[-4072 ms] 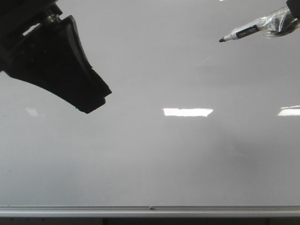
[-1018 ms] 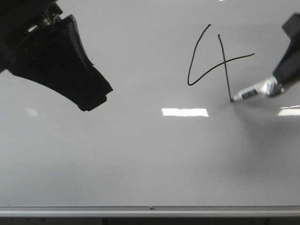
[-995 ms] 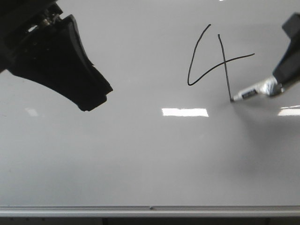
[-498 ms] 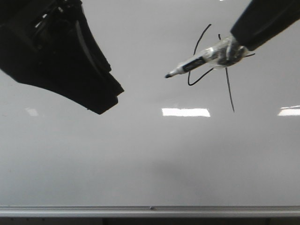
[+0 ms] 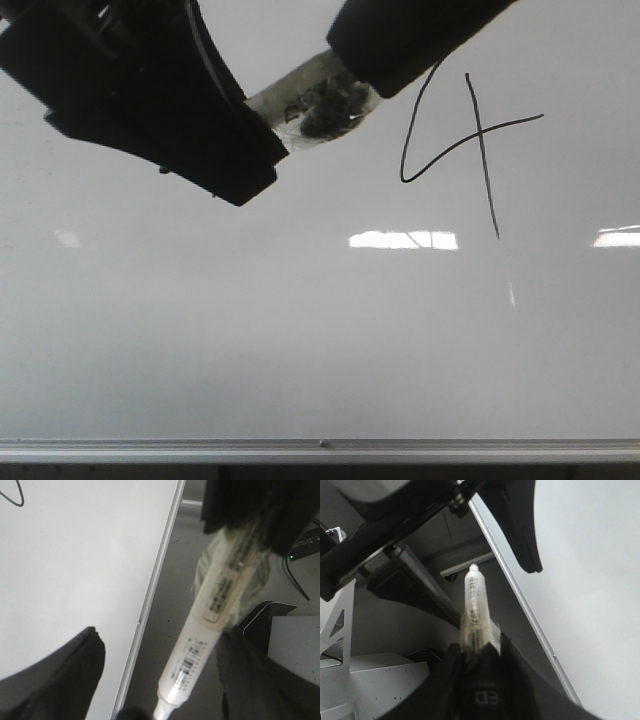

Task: Write number 4 on whiteboard

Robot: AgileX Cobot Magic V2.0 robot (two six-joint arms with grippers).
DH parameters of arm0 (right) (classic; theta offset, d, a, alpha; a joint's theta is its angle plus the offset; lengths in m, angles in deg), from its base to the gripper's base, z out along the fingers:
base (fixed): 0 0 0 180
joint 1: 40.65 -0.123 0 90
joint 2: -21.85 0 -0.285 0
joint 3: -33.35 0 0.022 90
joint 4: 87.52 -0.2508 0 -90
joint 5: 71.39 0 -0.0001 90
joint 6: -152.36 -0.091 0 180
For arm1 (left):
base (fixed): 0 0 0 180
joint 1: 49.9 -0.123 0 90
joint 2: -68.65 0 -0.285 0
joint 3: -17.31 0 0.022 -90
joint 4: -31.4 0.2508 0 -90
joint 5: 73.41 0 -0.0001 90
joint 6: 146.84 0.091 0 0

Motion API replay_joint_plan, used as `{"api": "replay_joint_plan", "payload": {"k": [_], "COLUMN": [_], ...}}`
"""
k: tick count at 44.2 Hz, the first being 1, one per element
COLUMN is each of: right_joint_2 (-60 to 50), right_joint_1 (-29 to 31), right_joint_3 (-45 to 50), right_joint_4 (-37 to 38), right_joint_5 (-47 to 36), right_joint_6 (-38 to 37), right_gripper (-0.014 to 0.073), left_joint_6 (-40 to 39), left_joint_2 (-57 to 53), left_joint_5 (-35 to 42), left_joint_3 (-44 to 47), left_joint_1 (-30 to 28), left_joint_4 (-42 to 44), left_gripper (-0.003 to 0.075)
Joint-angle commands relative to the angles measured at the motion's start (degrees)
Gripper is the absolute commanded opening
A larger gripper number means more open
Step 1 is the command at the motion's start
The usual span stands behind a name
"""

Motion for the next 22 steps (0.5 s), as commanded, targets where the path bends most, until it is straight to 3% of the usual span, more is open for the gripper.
{"api": "replay_joint_plan", "payload": {"k": [1,16,19,22], "right_joint_2": [-0.2,0.2,0.2,0.2], "right_joint_1": [-0.1,-0.1,-0.1,-0.1], "right_joint_3": [-2.0,-2.0,-2.0,-2.0], "right_joint_4": [-3.1,-4.5,-4.5,-4.5], "right_joint_5": [-2.8,-3.8,-4.4,-5.2], "right_joint_6": [0.5,0.7,0.7,0.7], "right_gripper": [-0.0062,-0.0062,-0.0032,0.0067], "left_joint_6": [0.1,0.1,0.2,0.3], "left_joint_2": [-1.7,-1.7,-1.7,-1.7], "left_joint_5": [1.9,0.9,0.9,0.9], "left_joint_3": [-1.9,-1.9,-1.9,-1.9], "left_joint_1": [0.4,0.4,0.4,0.4], "left_joint_4": [-2.9,-2.9,-2.9,-2.8], "left_gripper": [0.0356,-0.0022,-0.0020,-0.0020]}}
